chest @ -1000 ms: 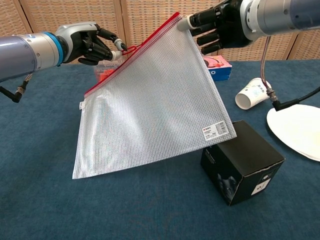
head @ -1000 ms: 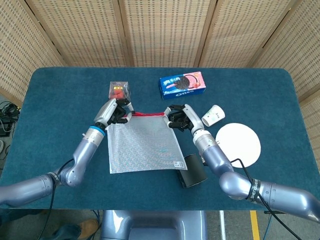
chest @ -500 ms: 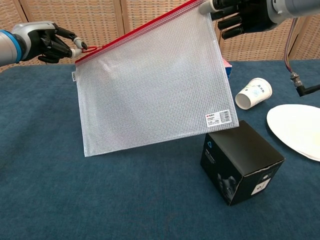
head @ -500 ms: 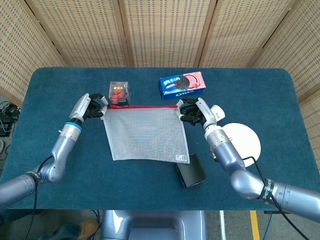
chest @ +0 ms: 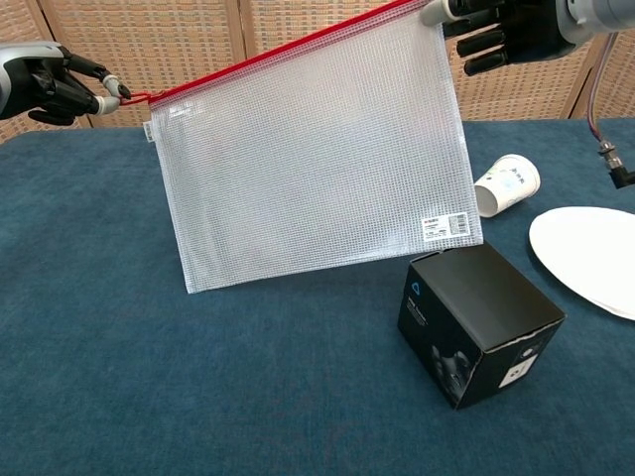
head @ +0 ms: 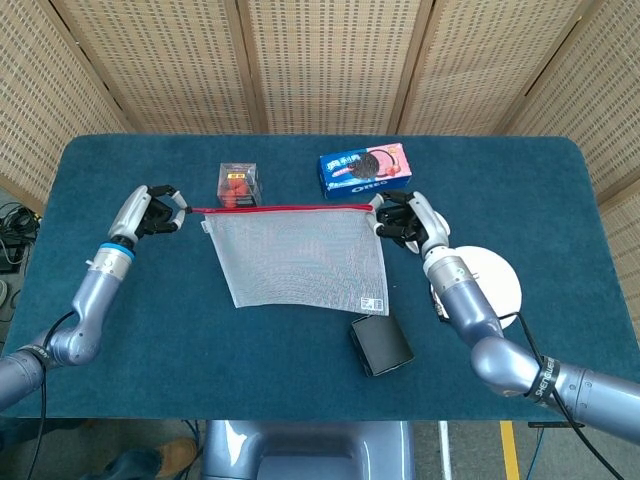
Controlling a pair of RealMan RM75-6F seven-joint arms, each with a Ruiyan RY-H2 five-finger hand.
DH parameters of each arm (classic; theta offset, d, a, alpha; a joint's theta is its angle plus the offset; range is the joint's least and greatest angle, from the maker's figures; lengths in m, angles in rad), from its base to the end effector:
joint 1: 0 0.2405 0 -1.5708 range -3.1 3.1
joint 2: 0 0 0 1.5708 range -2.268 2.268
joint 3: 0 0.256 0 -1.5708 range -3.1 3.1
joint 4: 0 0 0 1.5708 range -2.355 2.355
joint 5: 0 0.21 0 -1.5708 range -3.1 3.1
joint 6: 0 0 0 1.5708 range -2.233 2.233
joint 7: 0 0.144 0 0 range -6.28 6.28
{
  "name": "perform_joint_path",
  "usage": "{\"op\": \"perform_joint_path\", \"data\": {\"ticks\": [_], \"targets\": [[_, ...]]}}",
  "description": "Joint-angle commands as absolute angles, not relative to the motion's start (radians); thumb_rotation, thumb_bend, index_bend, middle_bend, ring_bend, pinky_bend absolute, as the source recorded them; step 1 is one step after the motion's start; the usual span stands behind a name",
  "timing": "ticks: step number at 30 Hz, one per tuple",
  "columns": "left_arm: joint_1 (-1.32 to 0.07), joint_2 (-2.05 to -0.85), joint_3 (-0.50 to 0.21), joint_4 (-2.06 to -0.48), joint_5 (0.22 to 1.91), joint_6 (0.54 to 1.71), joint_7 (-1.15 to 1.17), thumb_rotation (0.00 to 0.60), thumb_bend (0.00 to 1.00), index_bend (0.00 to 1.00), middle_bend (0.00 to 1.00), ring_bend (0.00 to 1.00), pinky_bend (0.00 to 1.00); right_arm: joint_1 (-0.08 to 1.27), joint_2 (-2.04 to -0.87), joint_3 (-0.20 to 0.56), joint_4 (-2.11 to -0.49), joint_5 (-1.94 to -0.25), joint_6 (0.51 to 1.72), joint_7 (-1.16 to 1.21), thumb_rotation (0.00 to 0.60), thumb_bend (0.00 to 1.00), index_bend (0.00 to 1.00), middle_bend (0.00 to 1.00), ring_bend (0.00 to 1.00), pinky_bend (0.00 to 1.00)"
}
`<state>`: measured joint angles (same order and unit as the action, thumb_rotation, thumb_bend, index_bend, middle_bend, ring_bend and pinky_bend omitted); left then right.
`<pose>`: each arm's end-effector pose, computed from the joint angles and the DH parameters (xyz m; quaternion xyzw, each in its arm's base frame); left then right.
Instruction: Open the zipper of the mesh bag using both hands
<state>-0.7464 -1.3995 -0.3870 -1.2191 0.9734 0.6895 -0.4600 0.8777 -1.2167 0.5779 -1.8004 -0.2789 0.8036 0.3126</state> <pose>-0.2092 0.4348 0.0805 -0.4803 -0.6280 -0.4881 0.3696 -0.0713 -0.4007 0.0981 0.3205 -0.7645 0.5243 0.1949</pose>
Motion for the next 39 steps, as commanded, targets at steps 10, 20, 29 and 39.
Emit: {"op": "perform_joint_path", "data": {"ticks": [10,20,29,39], "targets": [[-0.732,-1.415,-0.387,-1.198,1.077,0.745,-0.516,0.6,0.0,0.0,0.96,0.97,1.0,0.881,-1.205,0.51,-1.774,-0.381,0.787,0.233,0.6,0.0,0.0,0.82,0.96,0.91],[-0.685,-1.343,-0.352,-1.251,1.198,0.872,-0.467,0.6,0.0,0.0,0.74,0.81,0.93,0.818,-1.173,0.433,-1.822,-0.573,0.917,0.146,0.6,0.0,0.02,0.78,0.91,0.83],[-0.499,-1.201,-0.219,-1.401,1.267,1.174,-0.01,0.595,0.0,0.0,0.0,0.0,0.0,0.57,-1.066,0.162,-1.709,-1.285,1.212,-0.025,0.6,0.0,0.06,0.11,0.07,0.0],[-0.232,-1.079,-0.052,-1.615,1.313,1.429,0.151,0.6,0.0,0.0,0.0,0.0,0.0,0.293,-1.059,-0.009,-1.566,-1.561,1.584,-0.177,0.6,0.0,0.0,0.0,0.0,0.0]]}}
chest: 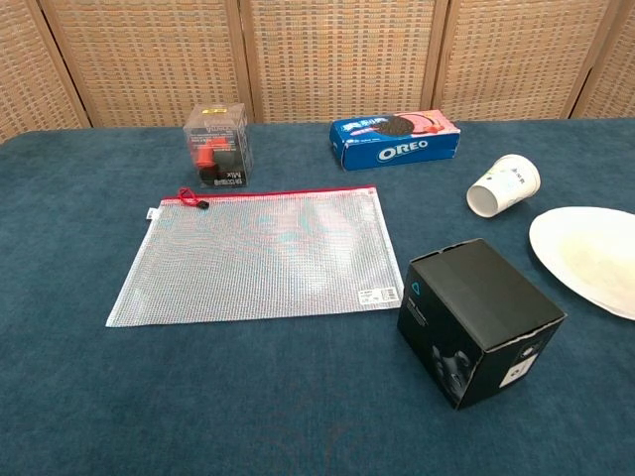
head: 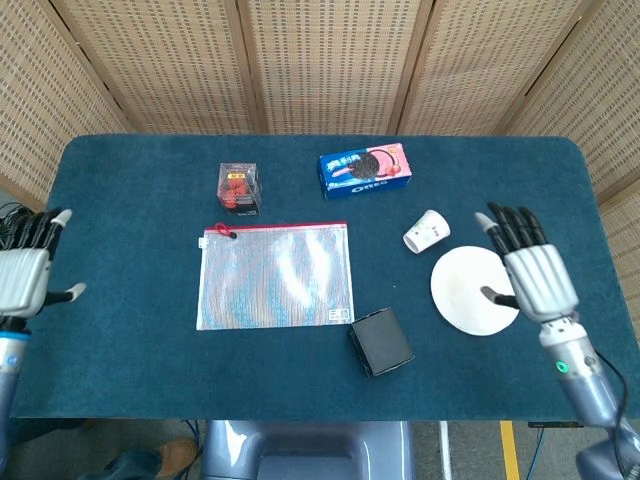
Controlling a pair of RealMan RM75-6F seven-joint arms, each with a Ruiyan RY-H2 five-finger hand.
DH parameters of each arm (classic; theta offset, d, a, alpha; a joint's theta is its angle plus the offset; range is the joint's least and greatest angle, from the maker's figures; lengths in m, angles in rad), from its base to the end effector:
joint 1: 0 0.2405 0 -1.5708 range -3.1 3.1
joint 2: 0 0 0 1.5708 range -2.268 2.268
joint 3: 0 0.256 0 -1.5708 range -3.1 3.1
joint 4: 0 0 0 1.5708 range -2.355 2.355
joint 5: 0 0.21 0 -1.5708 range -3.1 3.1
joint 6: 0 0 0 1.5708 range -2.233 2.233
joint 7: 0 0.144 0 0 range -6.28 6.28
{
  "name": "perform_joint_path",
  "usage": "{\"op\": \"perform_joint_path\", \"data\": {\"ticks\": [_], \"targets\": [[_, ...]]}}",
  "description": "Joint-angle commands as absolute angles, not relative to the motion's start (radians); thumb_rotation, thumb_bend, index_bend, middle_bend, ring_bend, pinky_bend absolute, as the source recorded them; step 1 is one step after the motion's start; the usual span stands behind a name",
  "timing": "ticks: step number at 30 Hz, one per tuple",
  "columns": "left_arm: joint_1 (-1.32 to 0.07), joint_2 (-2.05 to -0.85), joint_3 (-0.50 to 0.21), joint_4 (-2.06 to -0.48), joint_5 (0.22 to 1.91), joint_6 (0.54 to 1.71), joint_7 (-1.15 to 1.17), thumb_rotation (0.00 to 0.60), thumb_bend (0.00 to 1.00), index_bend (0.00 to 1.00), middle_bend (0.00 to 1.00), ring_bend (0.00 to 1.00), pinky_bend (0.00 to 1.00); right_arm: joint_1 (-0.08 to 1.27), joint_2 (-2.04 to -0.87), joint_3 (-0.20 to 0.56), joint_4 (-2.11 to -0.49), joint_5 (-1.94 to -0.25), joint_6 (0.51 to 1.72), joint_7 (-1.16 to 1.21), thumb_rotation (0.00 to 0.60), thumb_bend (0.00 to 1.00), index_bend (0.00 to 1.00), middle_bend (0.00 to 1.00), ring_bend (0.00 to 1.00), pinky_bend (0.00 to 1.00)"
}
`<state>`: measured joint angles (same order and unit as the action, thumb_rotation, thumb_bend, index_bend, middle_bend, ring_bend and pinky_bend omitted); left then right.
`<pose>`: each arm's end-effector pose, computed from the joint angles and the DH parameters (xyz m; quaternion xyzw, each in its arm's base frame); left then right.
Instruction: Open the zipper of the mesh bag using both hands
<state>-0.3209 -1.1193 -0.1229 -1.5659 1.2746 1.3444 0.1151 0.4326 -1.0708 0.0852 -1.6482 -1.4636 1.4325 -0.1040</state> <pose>-0.2959 0.2700 0.1692 -0.6043 -0.3474 -0.3649 0.6172 -0.2291 -0.2830 0.1712 0.6625 -0.2553 0.4468 0.5443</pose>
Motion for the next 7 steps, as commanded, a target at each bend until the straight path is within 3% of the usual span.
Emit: {"op": "perform_joint_path", "data": {"ticks": [1,7], "targets": [[-0.215,-1.078,-0.041,-1.618,1.321,1.445,0.151,0.6,0.0,0.0,0.0,0.0,0.0,0.277,-1.062,-0.013,-1.56,-1.565,1.6,-0.177,0.6,0.0,0.0,0.0,0.0,0.0],[-0.133,-1.105,0.004,-1.577,1.412,1.553,0.113,0.6,0.0,0.0,0.0,0.0,0.0,0.203,-1.074,-0.022,-1.52,-1.6,1.681,-0.159,0.6,0.0,0.0,0.0,0.0,0.0]]}}
